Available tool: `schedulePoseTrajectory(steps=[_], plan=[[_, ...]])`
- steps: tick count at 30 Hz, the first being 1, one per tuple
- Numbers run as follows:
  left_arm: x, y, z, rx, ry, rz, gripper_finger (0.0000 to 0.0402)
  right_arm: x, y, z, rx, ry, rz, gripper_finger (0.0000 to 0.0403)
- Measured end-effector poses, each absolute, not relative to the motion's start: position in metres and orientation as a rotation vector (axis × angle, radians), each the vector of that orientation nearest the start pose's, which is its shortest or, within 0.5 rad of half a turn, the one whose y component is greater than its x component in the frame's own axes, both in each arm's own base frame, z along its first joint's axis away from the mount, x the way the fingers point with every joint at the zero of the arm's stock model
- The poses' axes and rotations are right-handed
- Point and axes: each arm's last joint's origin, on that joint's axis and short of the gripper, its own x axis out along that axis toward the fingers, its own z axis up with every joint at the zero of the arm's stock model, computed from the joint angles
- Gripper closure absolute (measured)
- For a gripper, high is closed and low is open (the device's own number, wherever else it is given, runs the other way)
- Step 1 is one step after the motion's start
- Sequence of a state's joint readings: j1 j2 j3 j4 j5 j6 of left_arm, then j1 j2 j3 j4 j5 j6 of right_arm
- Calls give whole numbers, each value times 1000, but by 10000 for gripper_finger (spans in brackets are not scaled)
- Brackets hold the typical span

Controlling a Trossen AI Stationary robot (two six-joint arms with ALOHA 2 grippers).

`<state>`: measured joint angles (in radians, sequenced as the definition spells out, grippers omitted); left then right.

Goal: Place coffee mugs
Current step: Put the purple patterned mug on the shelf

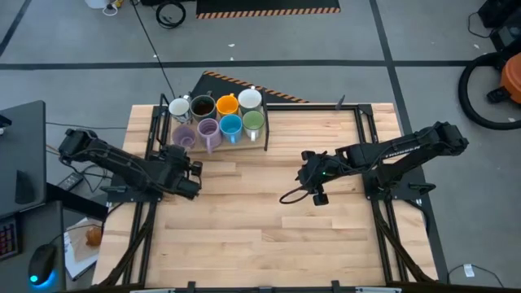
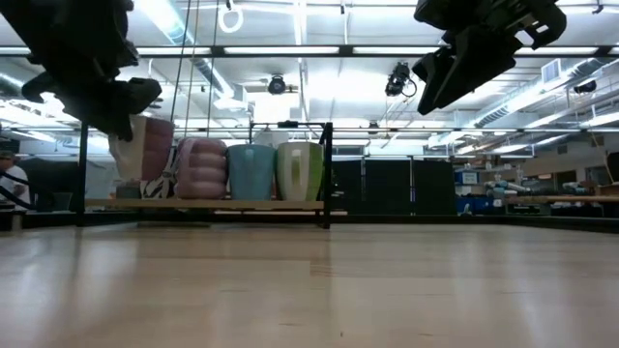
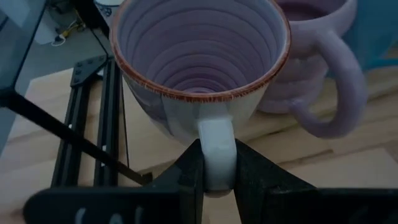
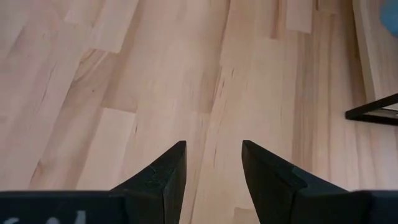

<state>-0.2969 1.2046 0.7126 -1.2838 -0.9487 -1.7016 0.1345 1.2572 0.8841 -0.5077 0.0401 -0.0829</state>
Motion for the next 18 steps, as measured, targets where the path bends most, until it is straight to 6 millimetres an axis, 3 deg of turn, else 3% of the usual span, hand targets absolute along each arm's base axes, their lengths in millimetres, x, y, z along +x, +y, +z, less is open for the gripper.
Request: schedulePoseTrajectory(steps=[8,18], plan=[[135,-6,204,-376,533,1342,338,248,33,247,-154,867,142,242],[135,8,194,-430,513,1309,338,249,33,247,-154,860,142,242]])
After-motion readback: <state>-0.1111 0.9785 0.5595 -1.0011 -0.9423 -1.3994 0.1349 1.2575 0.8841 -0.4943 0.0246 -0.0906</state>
